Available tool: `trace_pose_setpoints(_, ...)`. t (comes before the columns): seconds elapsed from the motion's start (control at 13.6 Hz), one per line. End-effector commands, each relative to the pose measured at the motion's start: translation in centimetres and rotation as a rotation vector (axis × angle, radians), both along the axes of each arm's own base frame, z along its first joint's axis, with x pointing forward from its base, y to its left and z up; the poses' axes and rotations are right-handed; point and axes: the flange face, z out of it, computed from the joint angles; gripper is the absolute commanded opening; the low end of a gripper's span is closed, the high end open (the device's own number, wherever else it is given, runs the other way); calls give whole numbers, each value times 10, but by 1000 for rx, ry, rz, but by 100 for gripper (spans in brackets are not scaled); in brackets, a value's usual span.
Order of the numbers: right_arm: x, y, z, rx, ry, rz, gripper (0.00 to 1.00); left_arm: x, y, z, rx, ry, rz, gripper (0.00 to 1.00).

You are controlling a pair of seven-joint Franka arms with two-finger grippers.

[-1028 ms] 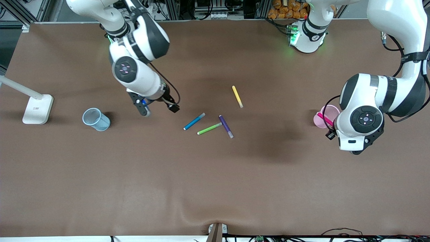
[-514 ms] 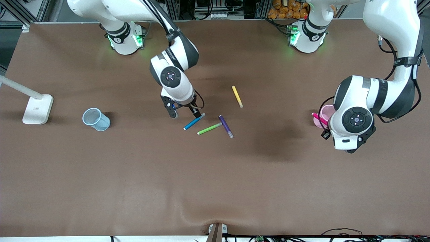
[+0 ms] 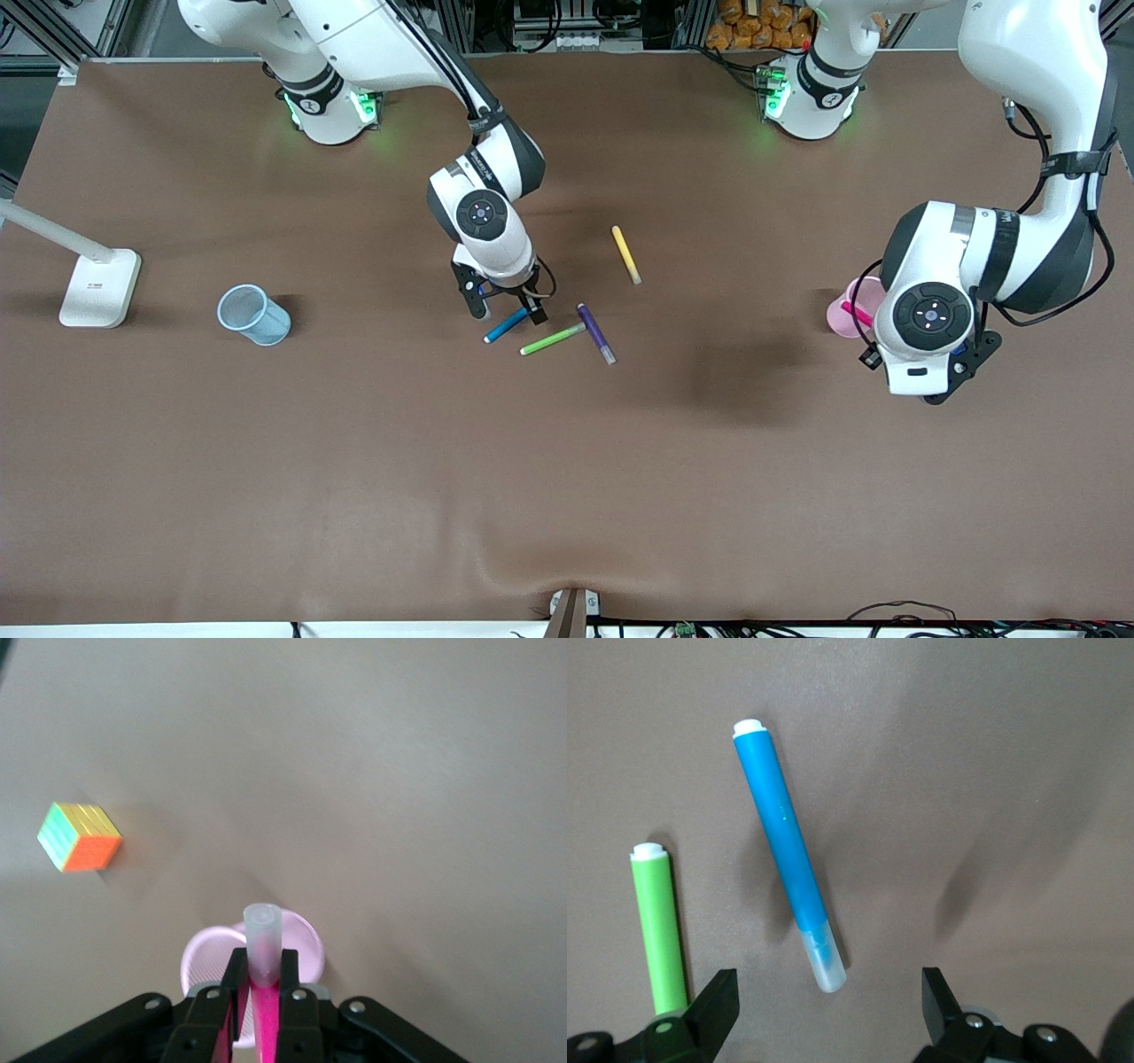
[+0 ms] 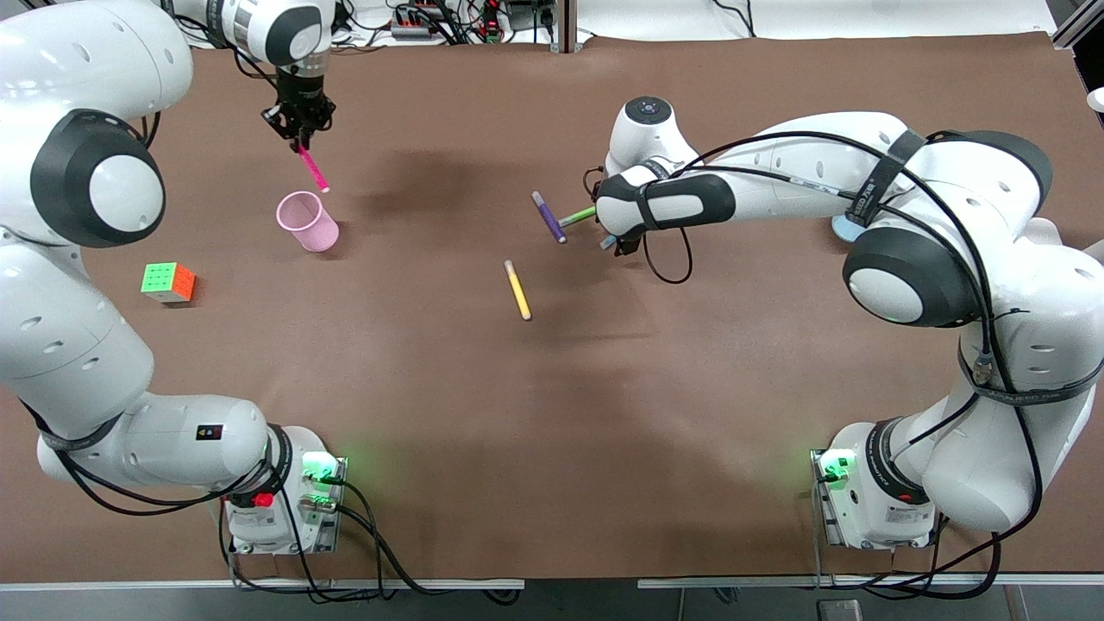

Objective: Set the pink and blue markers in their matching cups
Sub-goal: 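Move the right gripper to the blue marker and grasp it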

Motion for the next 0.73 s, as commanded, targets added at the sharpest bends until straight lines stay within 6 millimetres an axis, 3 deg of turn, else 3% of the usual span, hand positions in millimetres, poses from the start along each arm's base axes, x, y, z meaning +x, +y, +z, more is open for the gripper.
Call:
trace_pose_setpoints(0.0,-5,9,-14,-42,-8,24,61,-30,7,-10,98,-66,-32,0)
trace_pose_setpoints(0.15,-4,9,-14,-40,-11,24,47,-41,10,-29,178,-97,-21,0)
trace_pose_setpoints(0.29,-3,10,-16,-40,-11,24,46,-50,7,-39,223,-117,-13,0)
trace_pose_setpoints(0.66,-3,11,-15,-41,-12,25,8,-63,1,-49,254,-141,49,0)
